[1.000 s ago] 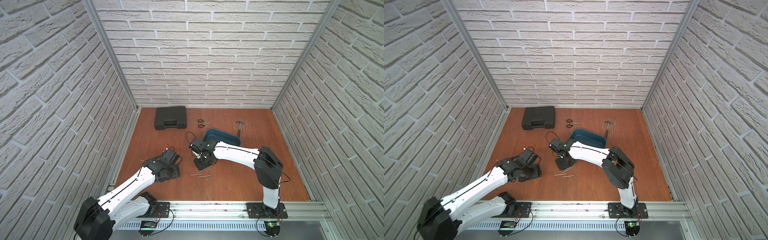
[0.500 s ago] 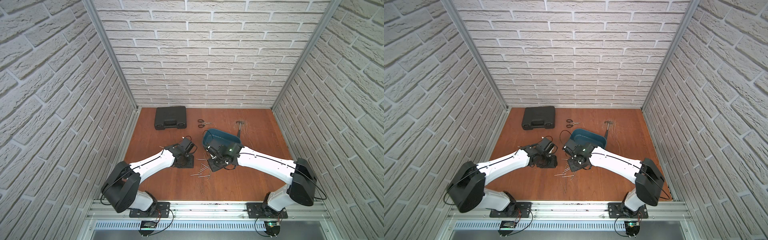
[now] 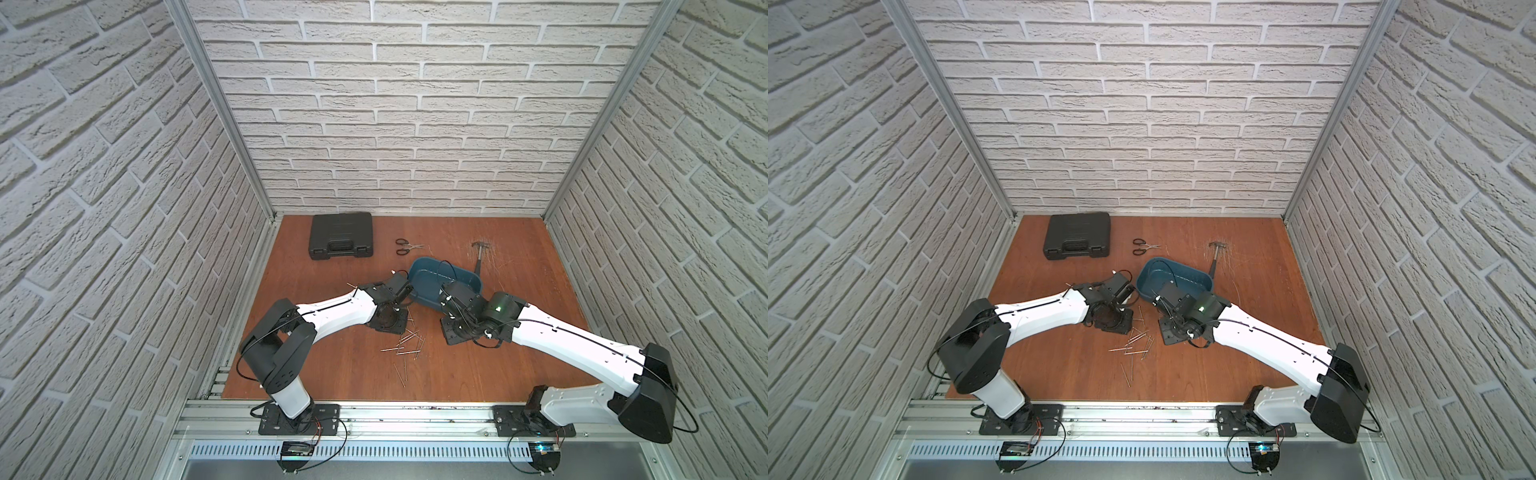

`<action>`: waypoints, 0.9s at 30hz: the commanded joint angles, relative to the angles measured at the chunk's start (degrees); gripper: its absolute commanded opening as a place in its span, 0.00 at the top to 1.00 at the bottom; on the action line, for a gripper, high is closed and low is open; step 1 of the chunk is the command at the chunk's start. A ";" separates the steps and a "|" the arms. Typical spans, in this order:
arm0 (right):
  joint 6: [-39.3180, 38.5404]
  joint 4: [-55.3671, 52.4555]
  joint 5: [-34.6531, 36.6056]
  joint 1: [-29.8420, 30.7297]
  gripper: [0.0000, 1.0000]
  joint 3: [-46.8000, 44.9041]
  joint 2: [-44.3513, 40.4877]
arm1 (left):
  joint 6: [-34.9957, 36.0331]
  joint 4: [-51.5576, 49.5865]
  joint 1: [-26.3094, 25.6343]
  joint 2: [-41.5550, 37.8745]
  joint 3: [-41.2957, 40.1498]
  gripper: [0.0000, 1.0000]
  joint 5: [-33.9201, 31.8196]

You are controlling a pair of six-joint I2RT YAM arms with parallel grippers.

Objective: Put the nails on the desktop into the storage box
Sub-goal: Pick up the nail from the center of the board.

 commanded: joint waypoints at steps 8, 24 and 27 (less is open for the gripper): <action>1.22 0.06 0.85 -0.51 0.68 -2.10 -2.23 | -0.20 -1.54 -1.80 3.04 2.13 0.64 -2.42; 1.48 0.50 0.61 -0.48 0.68 -3.36 -2.32 | 0.48 -0.92 -1.97 4.82 2.61 0.73 -1.50; 1.48 0.74 0.40 -0.48 0.68 -3.53 -2.14 | 0.63 -0.80 -2.07 5.13 2.69 0.74 -1.30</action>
